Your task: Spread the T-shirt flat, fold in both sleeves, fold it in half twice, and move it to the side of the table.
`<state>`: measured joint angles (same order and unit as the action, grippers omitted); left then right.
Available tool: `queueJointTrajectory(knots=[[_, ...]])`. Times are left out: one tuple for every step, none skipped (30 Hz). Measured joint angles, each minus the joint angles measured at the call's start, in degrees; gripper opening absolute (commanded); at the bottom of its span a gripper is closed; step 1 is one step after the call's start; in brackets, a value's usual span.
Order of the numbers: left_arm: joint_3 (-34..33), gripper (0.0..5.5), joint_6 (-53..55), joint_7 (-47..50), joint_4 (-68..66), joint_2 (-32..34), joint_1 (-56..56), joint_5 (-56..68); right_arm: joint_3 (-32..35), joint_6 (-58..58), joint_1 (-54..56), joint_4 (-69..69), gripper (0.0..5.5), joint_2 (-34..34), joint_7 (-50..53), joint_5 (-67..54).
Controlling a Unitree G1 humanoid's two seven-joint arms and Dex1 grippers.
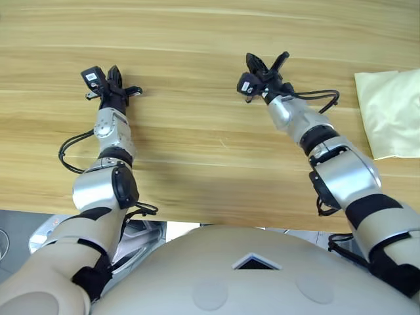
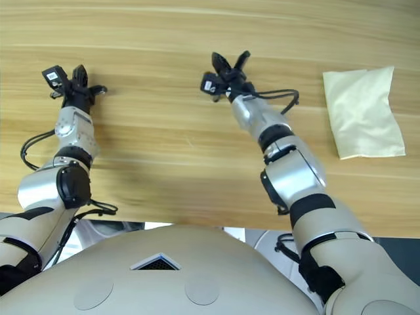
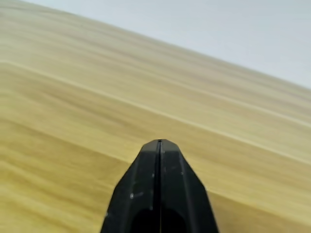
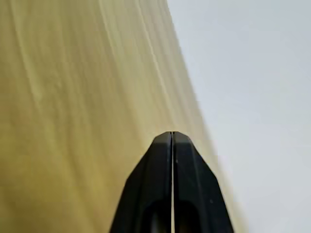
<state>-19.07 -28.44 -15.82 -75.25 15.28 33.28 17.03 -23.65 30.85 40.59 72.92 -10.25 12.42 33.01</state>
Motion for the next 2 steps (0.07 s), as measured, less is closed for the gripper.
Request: queueJointTrajectory(knots=[[0.0,0.0,0.1,0.1,0.0,0.0,0.4,0.0,3.6,1.6,-0.8,0.5,0.01,1.2,-5.4,-4.8],[0.0,0.0,0.0,0.1,0.0,0.1,0.6,0.0,6.7,2.2,-1.6,0.6,0.01,2.3,-10.7,-9.1]])
